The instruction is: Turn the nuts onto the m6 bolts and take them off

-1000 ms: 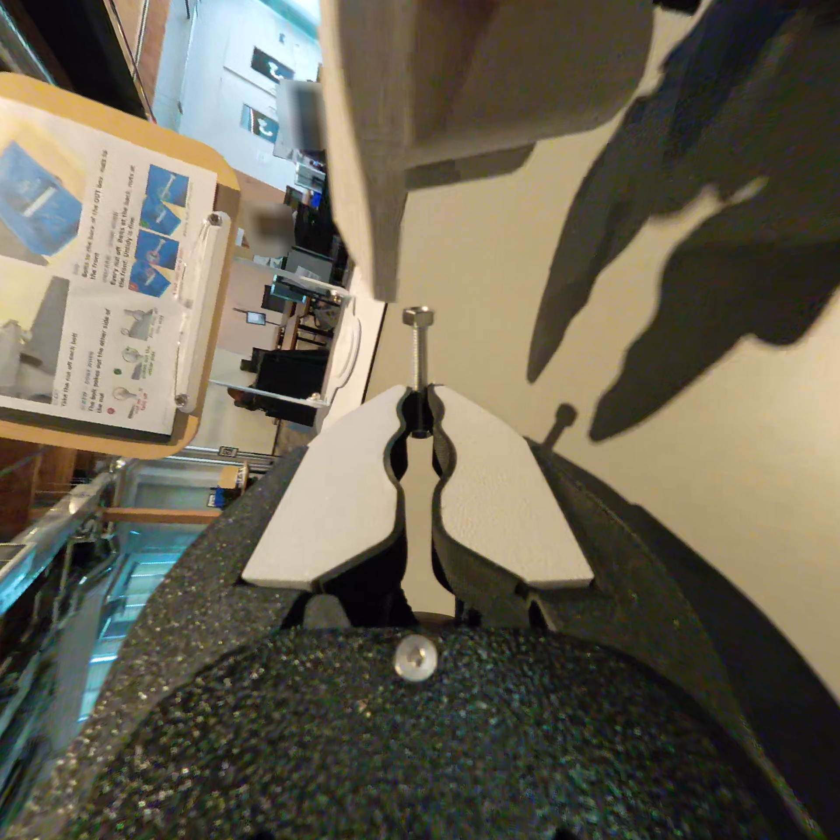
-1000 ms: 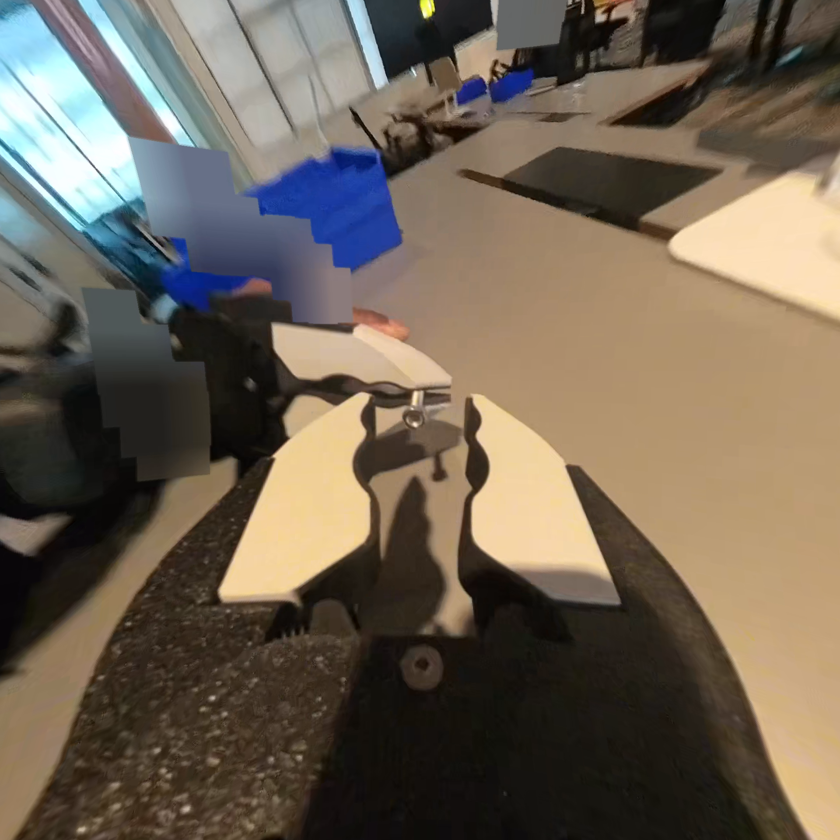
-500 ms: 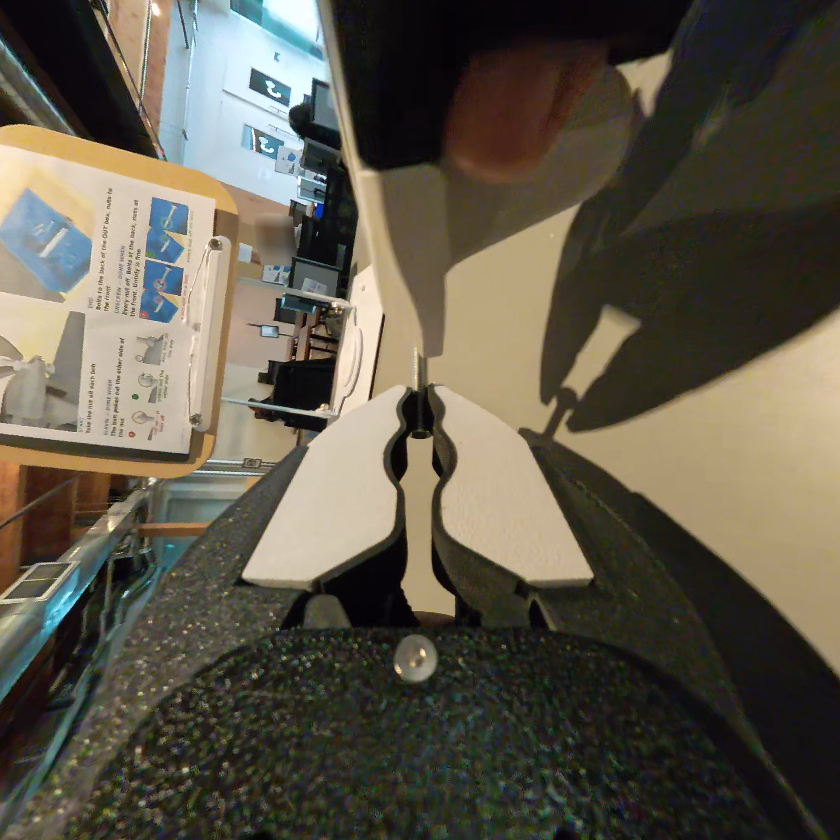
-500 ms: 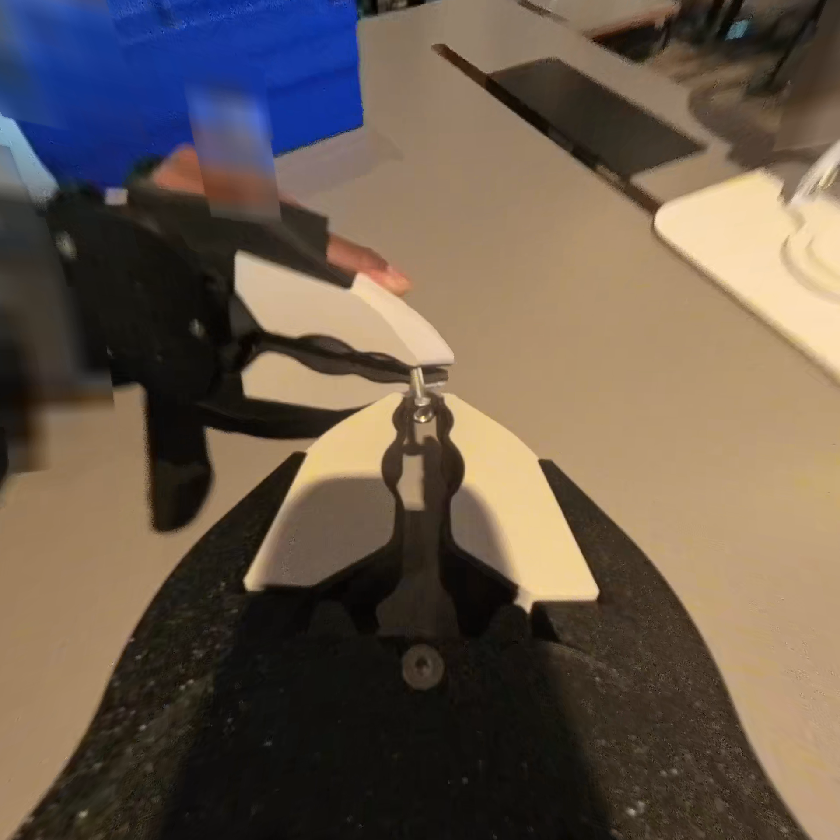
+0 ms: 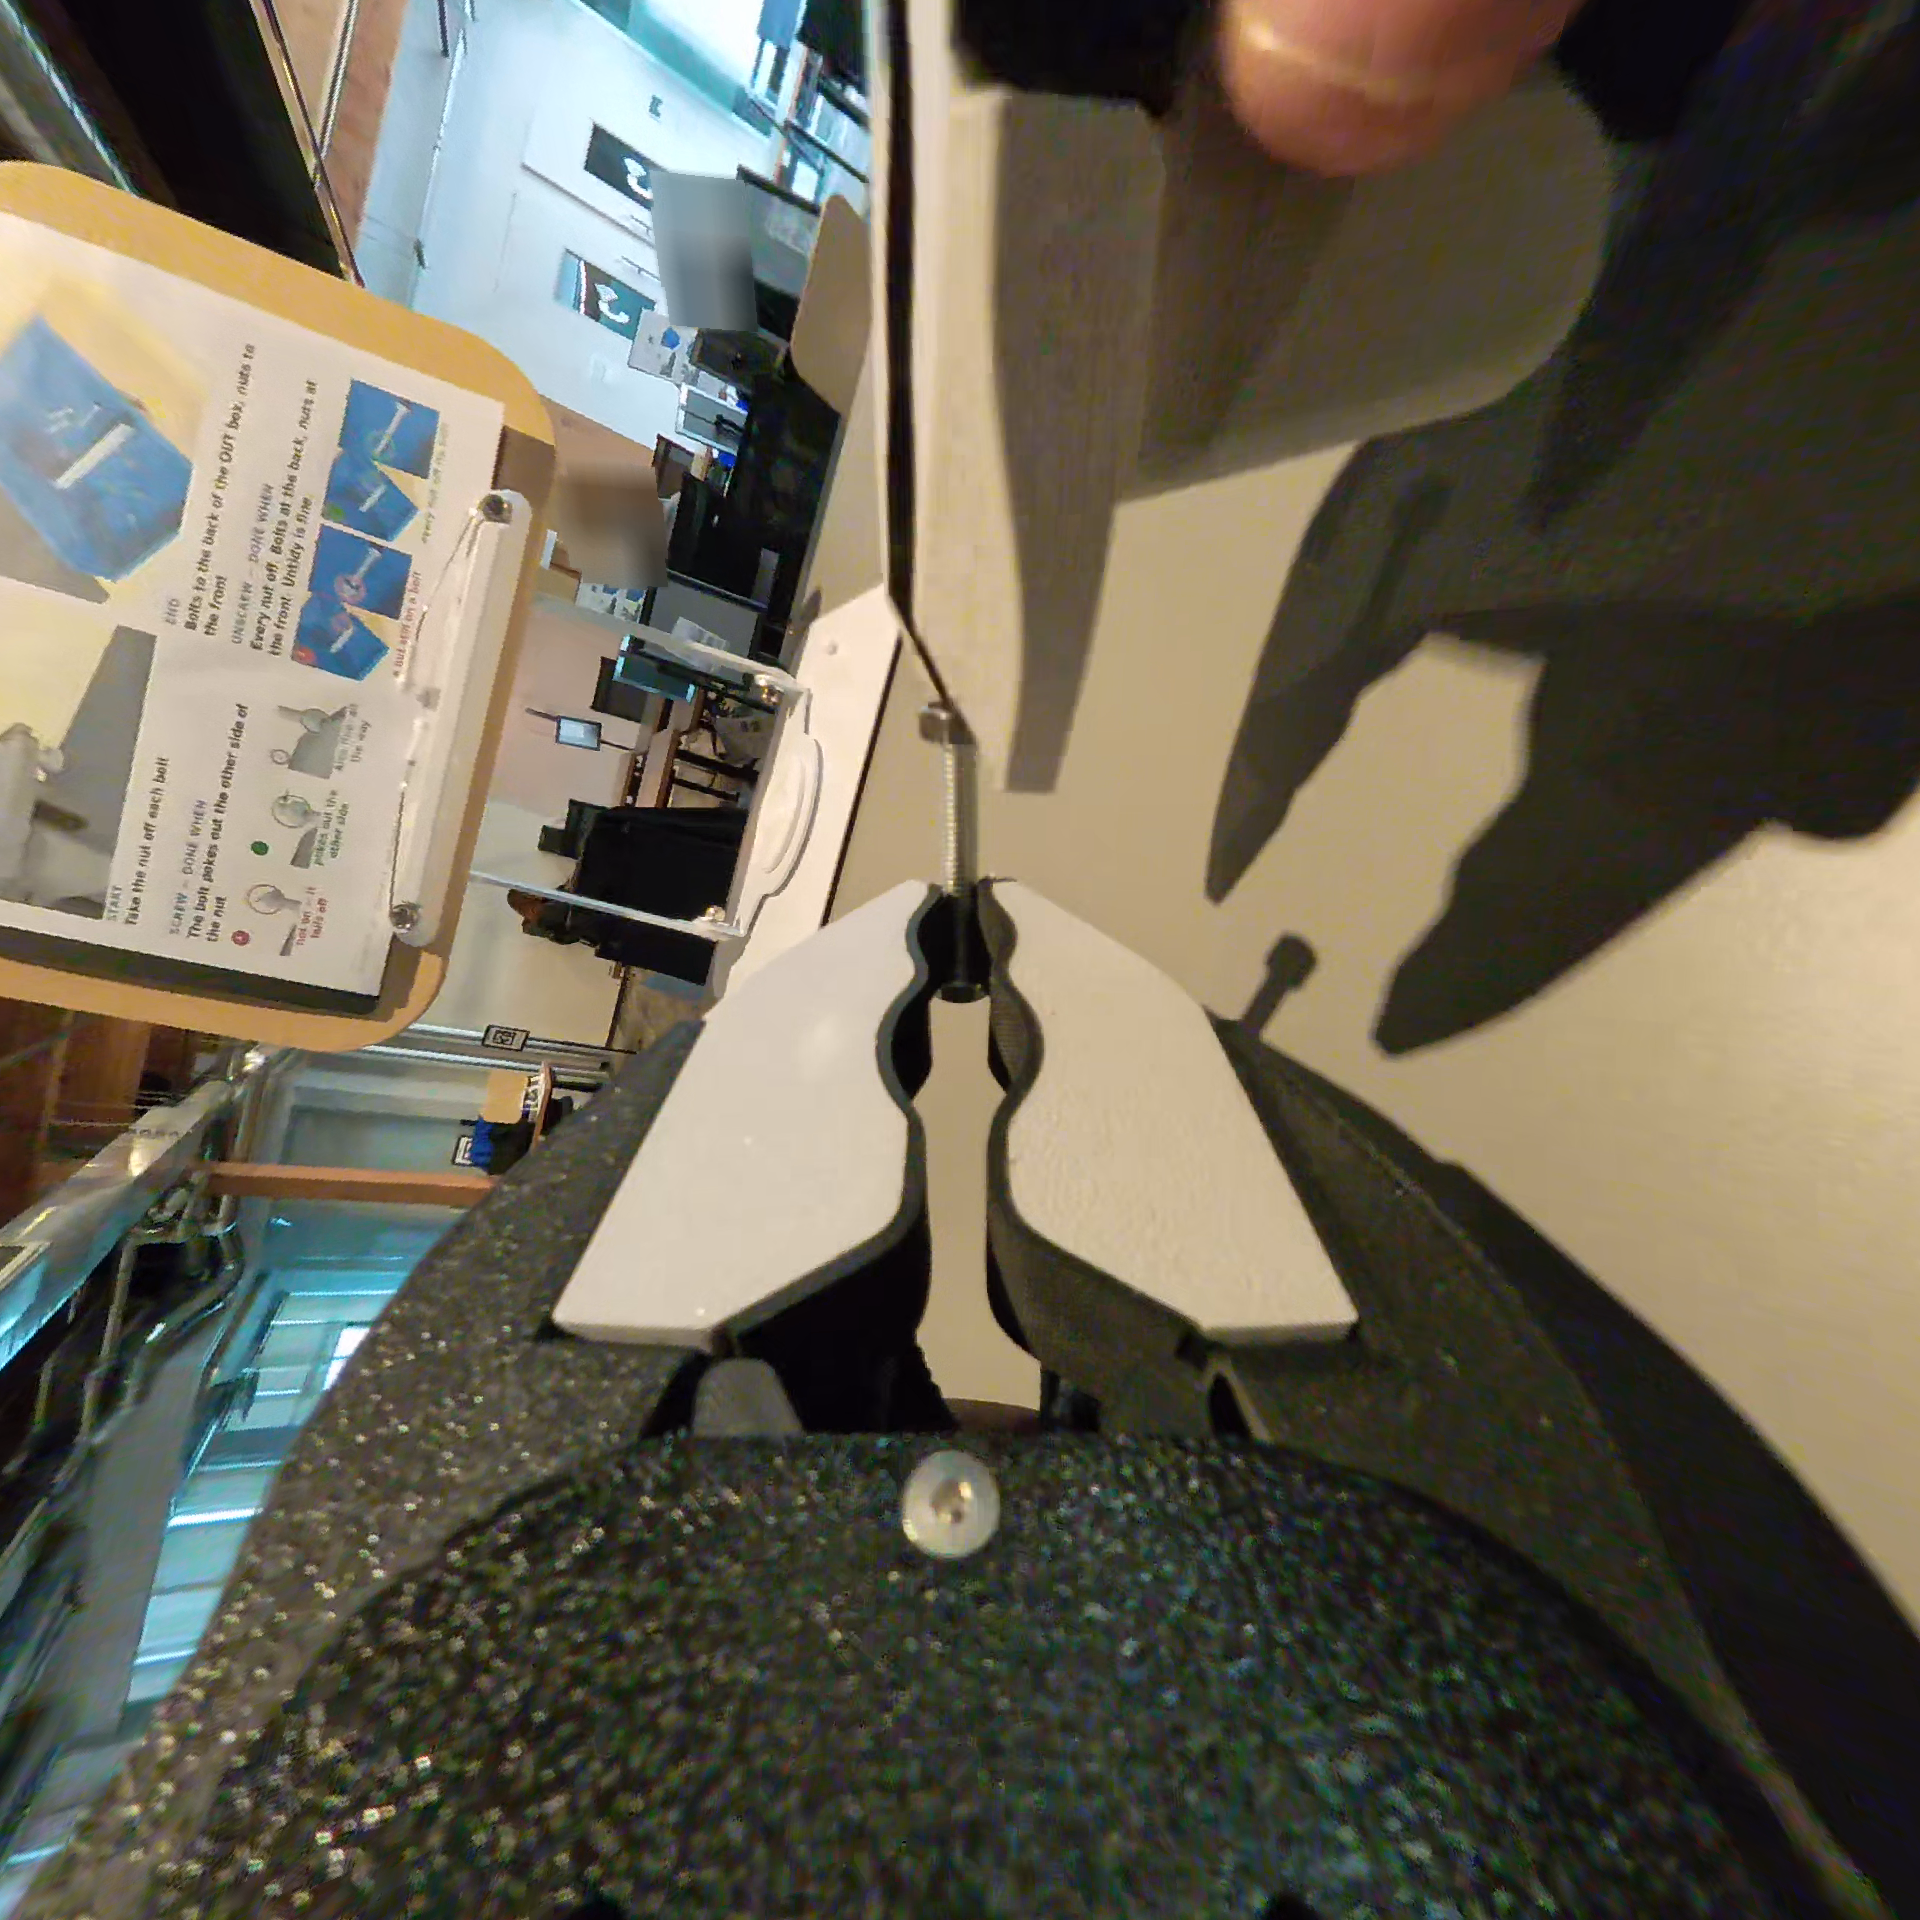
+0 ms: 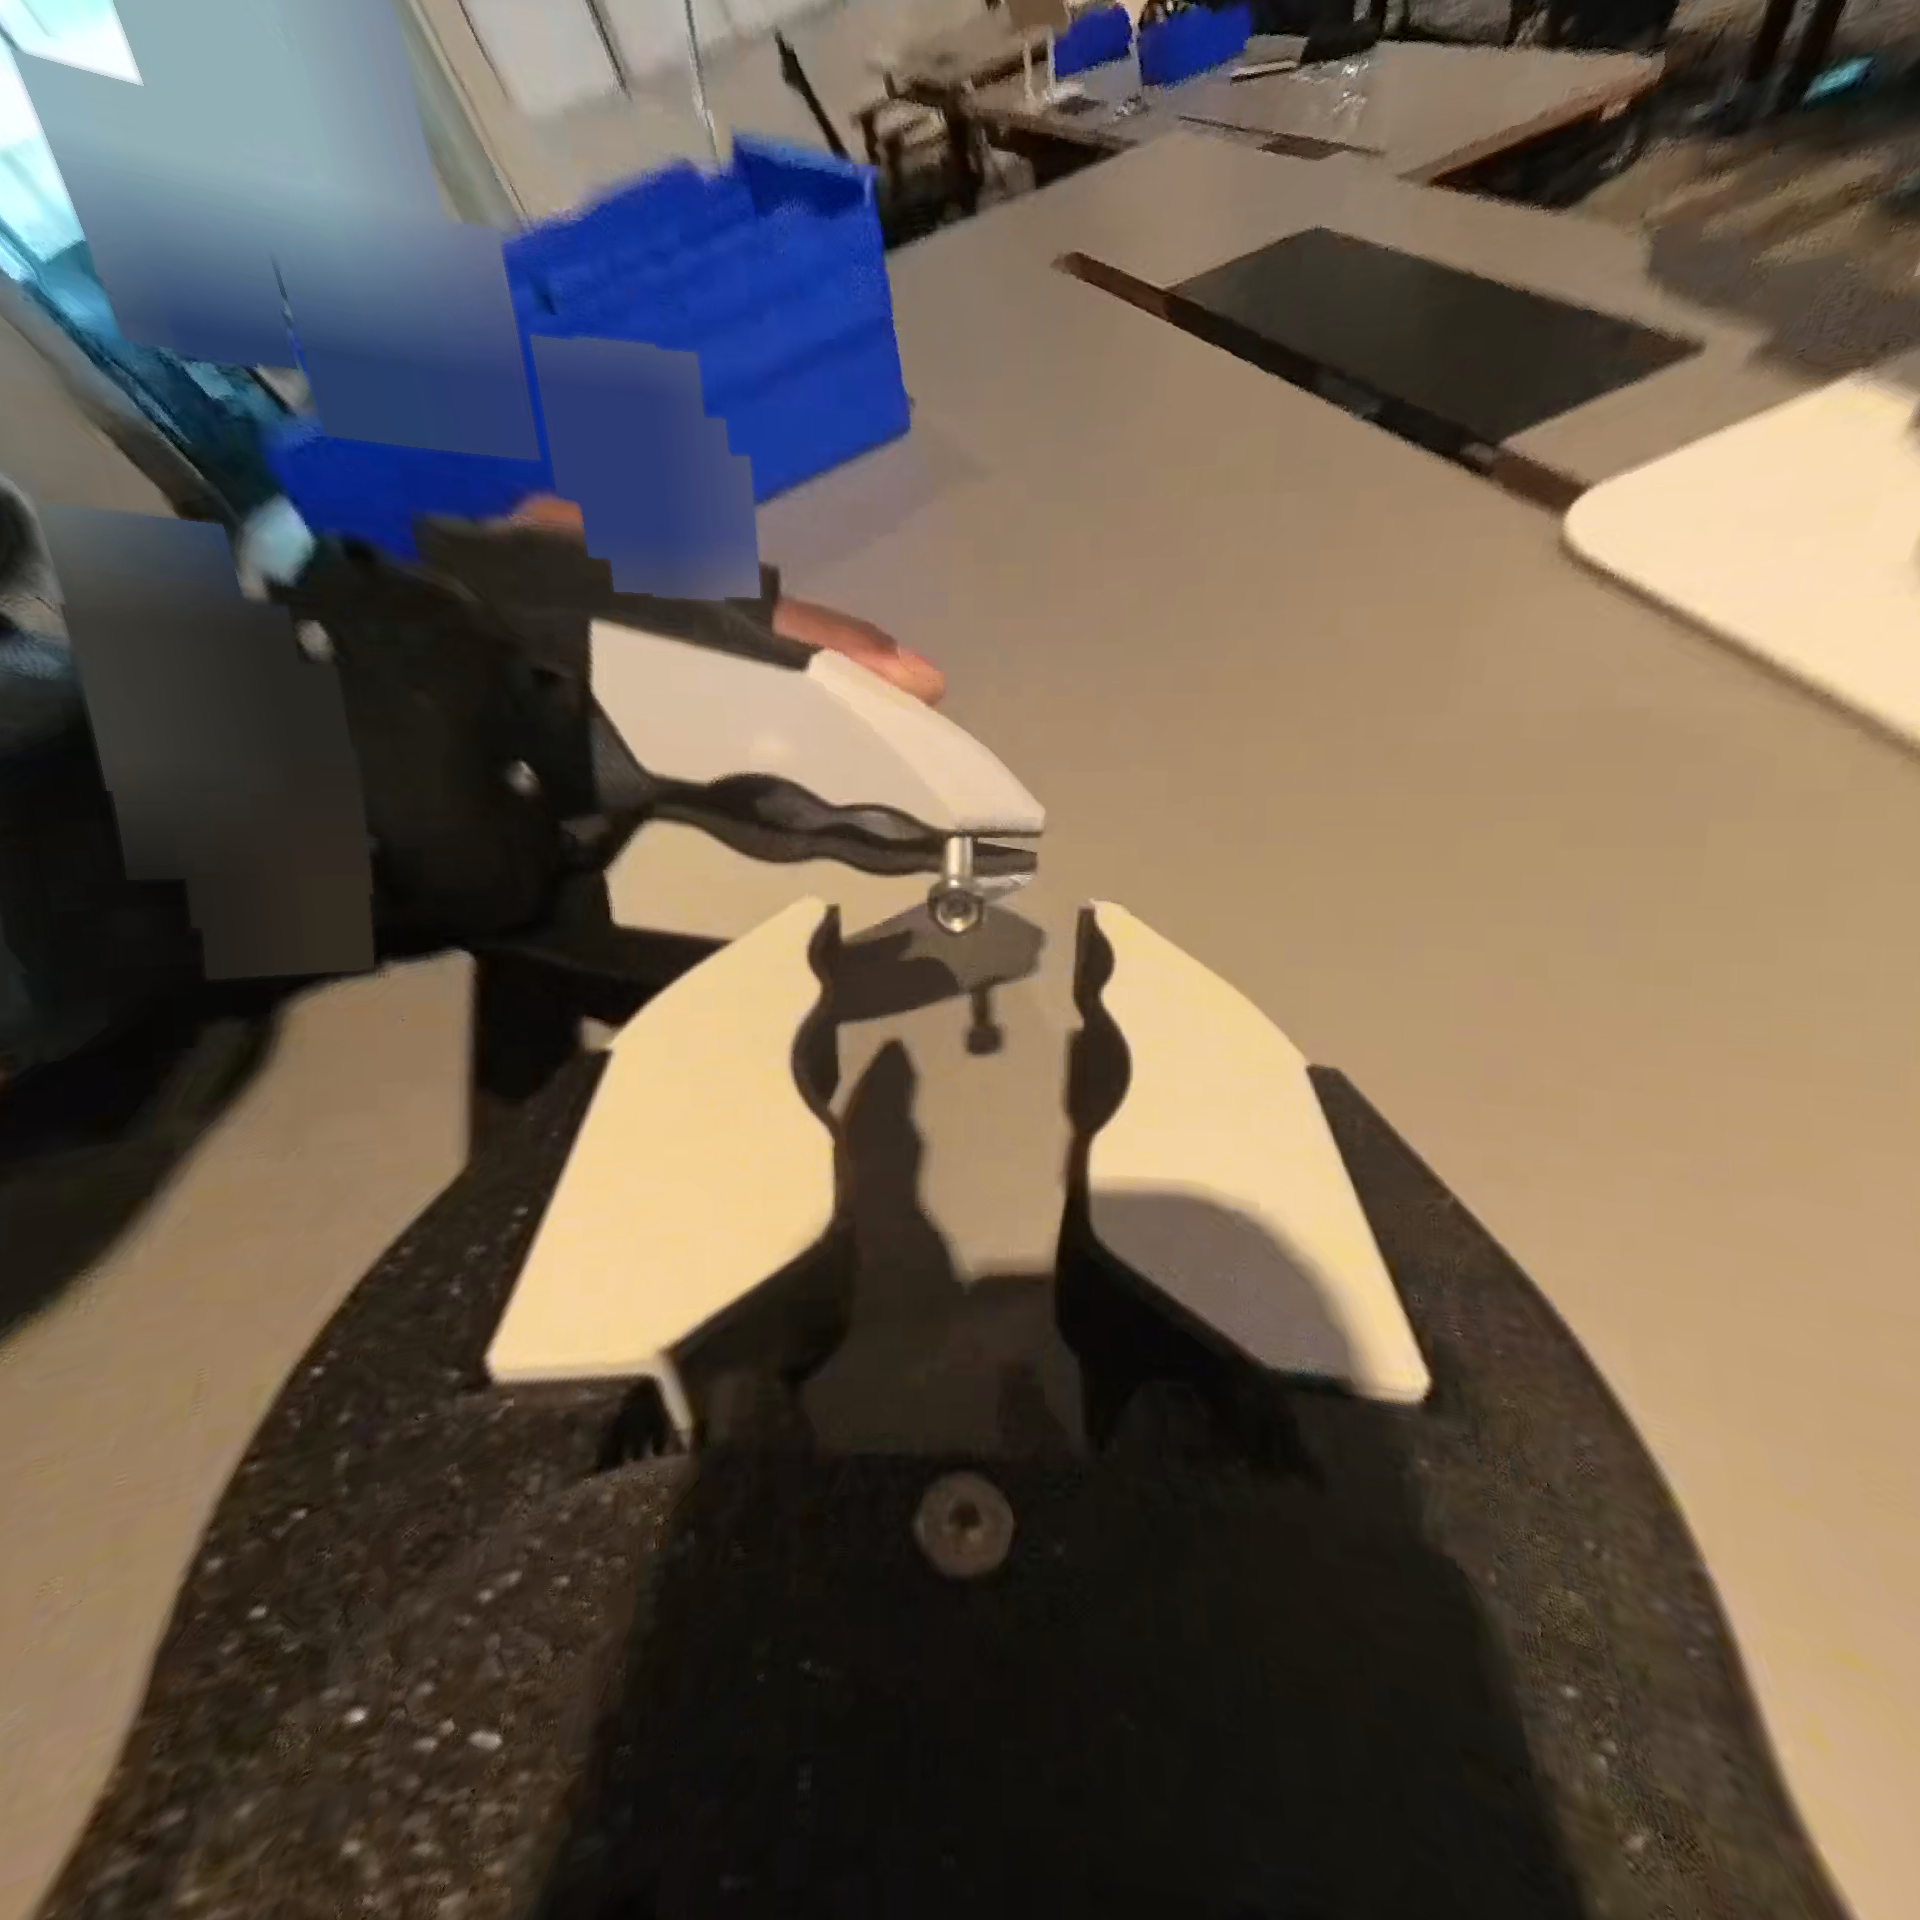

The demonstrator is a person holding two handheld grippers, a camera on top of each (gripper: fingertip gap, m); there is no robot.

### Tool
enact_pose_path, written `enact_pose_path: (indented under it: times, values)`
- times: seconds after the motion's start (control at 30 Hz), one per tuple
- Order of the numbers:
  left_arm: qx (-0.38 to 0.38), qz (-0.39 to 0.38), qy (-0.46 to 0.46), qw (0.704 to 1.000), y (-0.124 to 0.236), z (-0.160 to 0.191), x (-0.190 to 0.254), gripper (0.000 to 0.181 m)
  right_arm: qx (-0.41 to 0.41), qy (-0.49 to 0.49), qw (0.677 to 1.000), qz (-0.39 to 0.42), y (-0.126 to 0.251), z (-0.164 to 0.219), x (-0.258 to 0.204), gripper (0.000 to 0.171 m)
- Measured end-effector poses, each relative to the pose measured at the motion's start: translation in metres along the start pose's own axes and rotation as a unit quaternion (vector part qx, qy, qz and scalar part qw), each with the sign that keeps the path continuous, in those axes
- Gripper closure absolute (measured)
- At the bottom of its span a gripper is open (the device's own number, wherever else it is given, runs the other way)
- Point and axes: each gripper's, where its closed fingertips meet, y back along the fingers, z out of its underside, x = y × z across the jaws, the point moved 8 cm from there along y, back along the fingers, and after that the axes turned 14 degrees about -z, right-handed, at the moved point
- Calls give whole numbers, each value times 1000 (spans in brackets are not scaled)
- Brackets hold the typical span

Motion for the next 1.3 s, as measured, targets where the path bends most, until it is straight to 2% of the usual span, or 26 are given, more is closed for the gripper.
enact_pose_path:
  times: [0.17,0.27,0.3,0.37,0.43,0.53,0.6,0.67,0.73,0.83,0.97,1.1,1.2,1.3]
  values:
    - [9,9,-3,1000,1,-2,3,176,-80,135,986,61,-3,-1,-11,143]
    - [17,12,-12,1000,2,-4,5,176,-97,145,982,80,-7,1,-13,160]
    - [14,10,-19,1000,1,-4,6,176,-97,131,983,83,-8,1,-12,160]
    - [8,2,-38,999,1,-3,6,176,-77,60,992,78,-9,2,-9,160]
    - [3,-11,-79,997,1,-2,6,176,-23,-69,996,50,-11,5,-5,160]
    - [7,-18,-97,995,1,-2,6,176,81,-240,967,-38,-10,14,2,160]
    - [9,-16,-85,996,1,-2,5,176,105,-259,957,-72,-9,16,6,160]
    - [10,-14,-63,998,1,-1,3,176,91,-202,973,-67,-9,13,6,159]
    - [5,-11,-45,999,0,3,1,176,56,-118,991,-40,-9,8,4,146]
    - [2,-9,-26,1000,0,6,-2,176,4,-1,1000,0,-7,3,-2,146]
    - [7,0,-13,1000,0,4,-1,176,-56,112,991,55,-7,2,-8,149]
    - [13,10,-9,1000,0,3,1,176,-119,218,960,128,-8,3,-13,151]
    - [17,18,-12,1000,1,2,3,176,-133,250,950,133,-13,3,-19,158]
    - [18,17,-16,1000,1,2,3,176,-124,233,955,136,-14,2,-20,160]
